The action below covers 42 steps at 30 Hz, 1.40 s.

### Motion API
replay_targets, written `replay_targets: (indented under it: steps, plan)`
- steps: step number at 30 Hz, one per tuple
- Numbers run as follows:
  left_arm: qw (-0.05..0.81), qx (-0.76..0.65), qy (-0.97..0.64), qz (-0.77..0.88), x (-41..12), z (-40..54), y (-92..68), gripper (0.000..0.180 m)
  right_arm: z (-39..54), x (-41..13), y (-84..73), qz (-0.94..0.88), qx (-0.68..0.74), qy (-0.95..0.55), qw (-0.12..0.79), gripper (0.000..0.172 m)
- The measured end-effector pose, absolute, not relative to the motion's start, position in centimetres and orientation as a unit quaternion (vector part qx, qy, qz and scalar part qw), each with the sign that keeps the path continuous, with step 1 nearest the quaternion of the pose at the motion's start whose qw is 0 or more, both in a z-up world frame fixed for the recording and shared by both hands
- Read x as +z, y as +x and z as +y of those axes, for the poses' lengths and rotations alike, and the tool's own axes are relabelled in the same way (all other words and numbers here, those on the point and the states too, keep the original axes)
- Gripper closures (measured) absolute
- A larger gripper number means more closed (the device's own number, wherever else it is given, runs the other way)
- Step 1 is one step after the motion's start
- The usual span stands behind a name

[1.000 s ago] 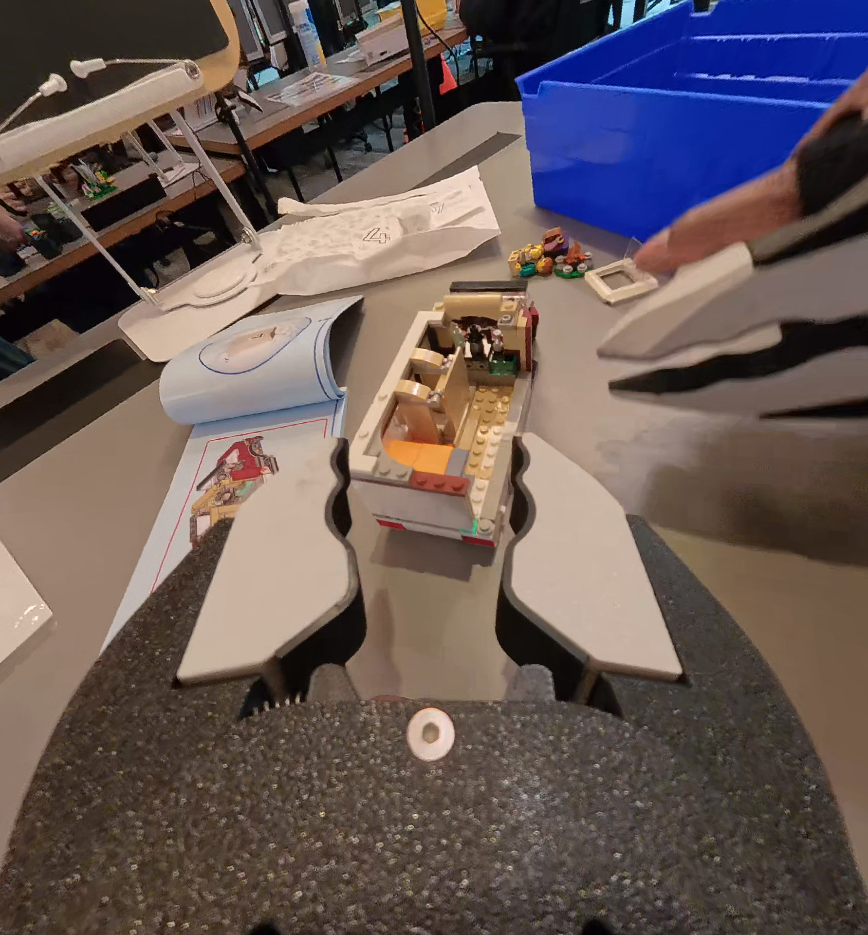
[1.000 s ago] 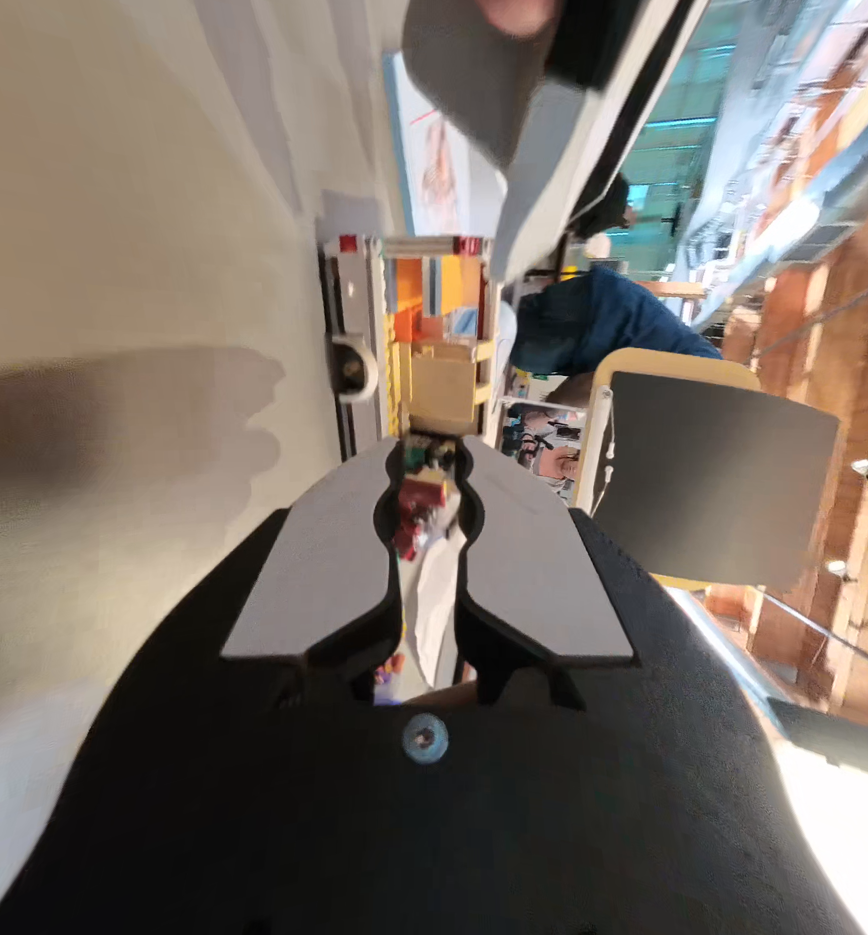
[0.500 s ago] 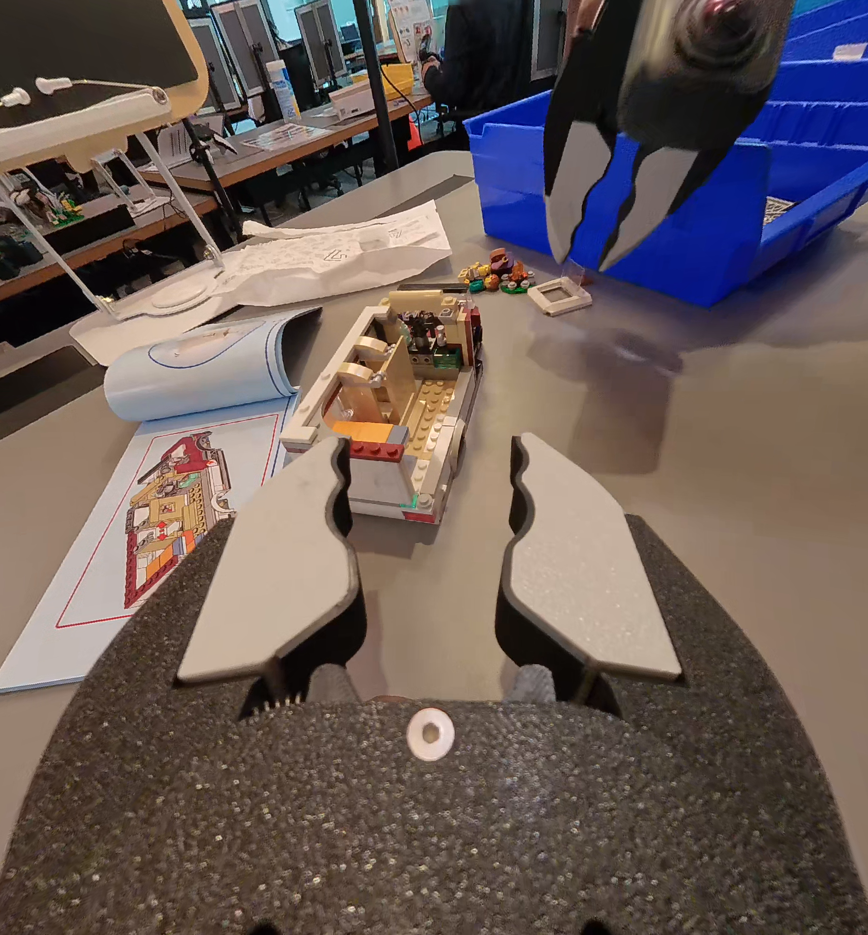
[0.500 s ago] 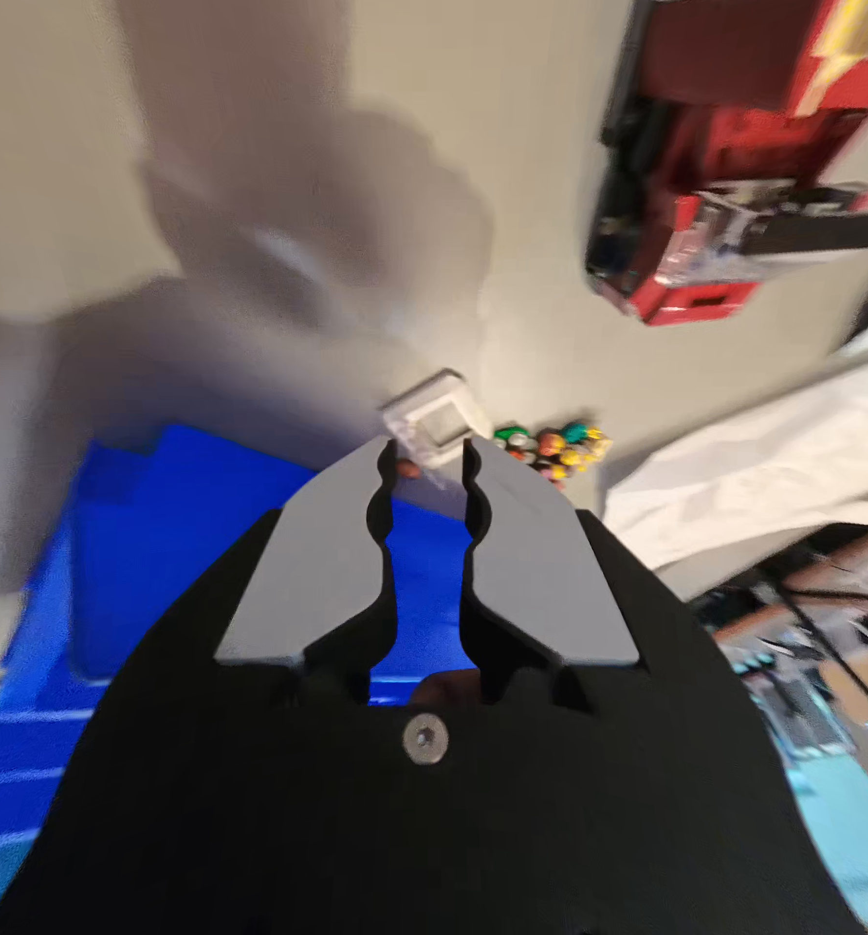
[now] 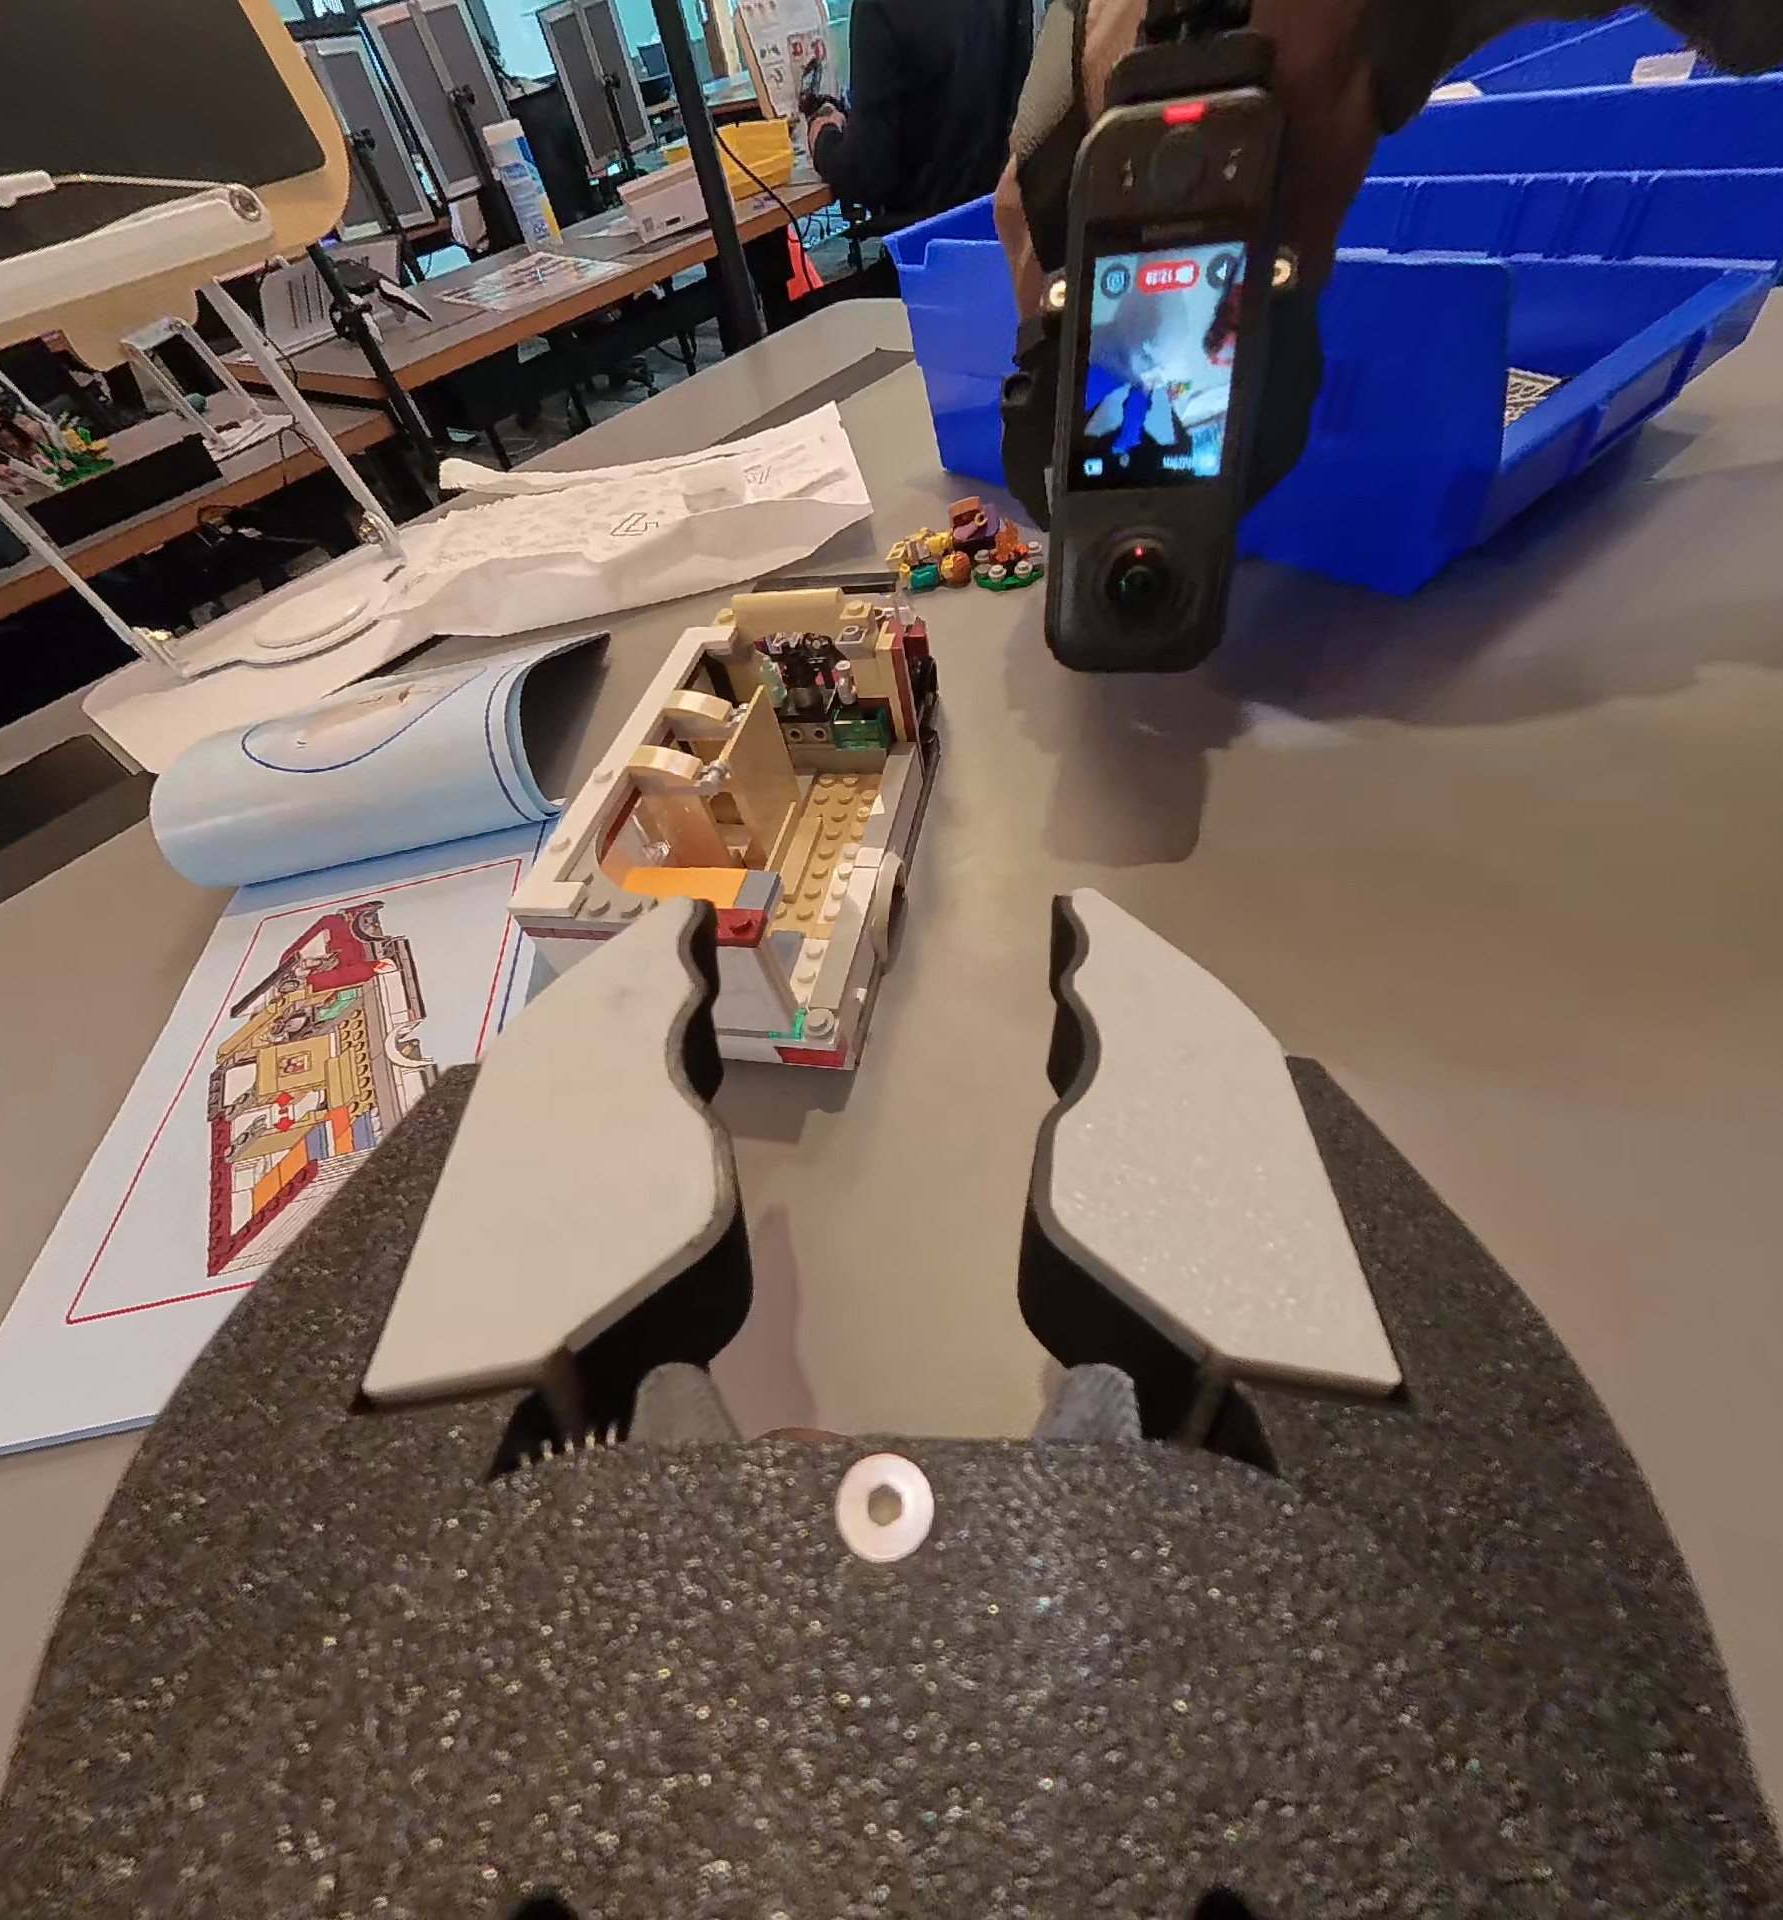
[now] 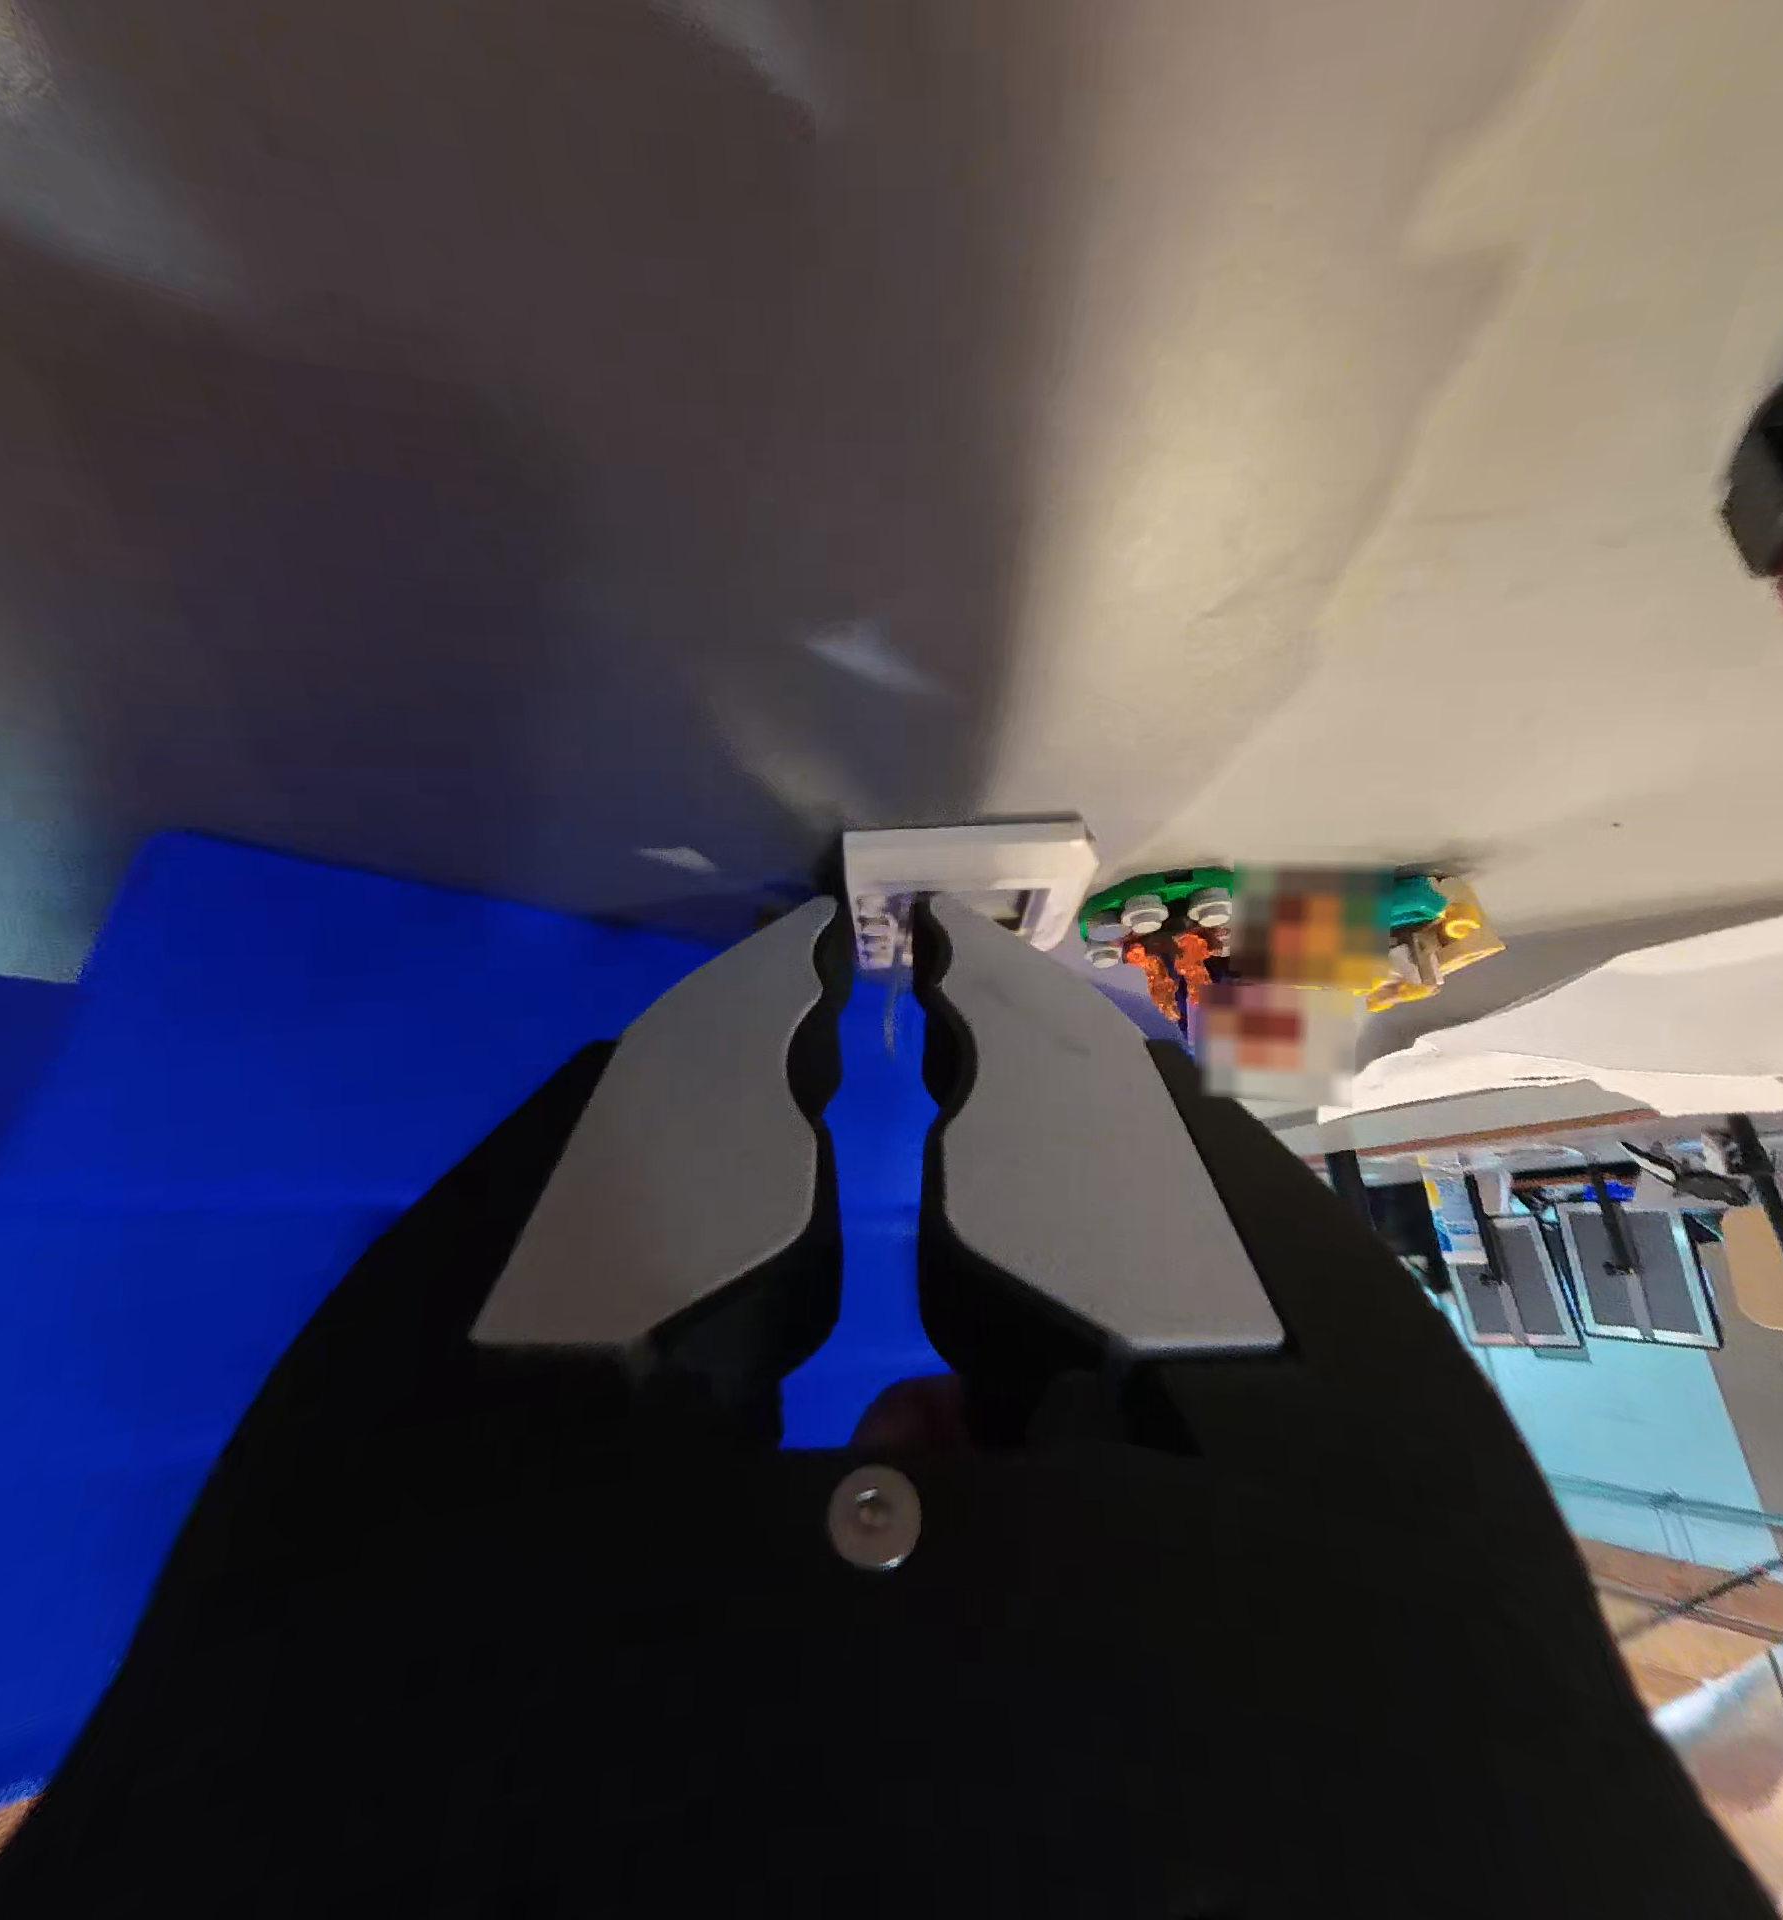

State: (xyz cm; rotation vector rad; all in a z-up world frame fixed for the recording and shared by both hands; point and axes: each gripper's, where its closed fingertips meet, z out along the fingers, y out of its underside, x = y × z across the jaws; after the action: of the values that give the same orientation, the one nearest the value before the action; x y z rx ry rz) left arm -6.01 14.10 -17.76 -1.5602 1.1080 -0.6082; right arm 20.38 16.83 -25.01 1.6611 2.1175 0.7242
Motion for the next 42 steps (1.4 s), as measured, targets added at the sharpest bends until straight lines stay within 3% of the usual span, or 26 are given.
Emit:
replay_targets:
  steps: [11,17,20,27,30,42]
  plan:
    - [0.528,-0.269,-0.66,0.462,-17.8,13.8,-5.8,0.119,16.9,-24.0,18.1,0.725,0.268,0.629,0.084,0.161]
    - [0.529,-0.291,-0.667,0.436,-17.4,13.7,-5.8,0.123,17.3,-22.3,15.2,0.686,0.274,0.674,-0.023,0.161]
    - [0.52,-0.323,-0.678,0.407,-17.1,13.6,-5.6,0.127,18.0,-20.6,12.9,0.65,0.291,0.692,-0.12,0.161]
    - [0.468,-0.434,-0.696,0.328,-16.6,12.7,-3.1,0.133,16.3,-15.5,4.6,0.509,0.267,0.686,-0.446,0.162]
    - [0.463,-0.437,-0.69,0.344,-16.6,12.1,-2.0,0.135,15.2,-15.4,2.8,0.481,0.275,0.659,-0.509,0.162]
    - [0.475,-0.399,-0.674,0.4,-16.9,11.2,-0.3,0.161,13.0,-17.7,-0.1,0.469,0.244,0.628,-0.572,0.162]
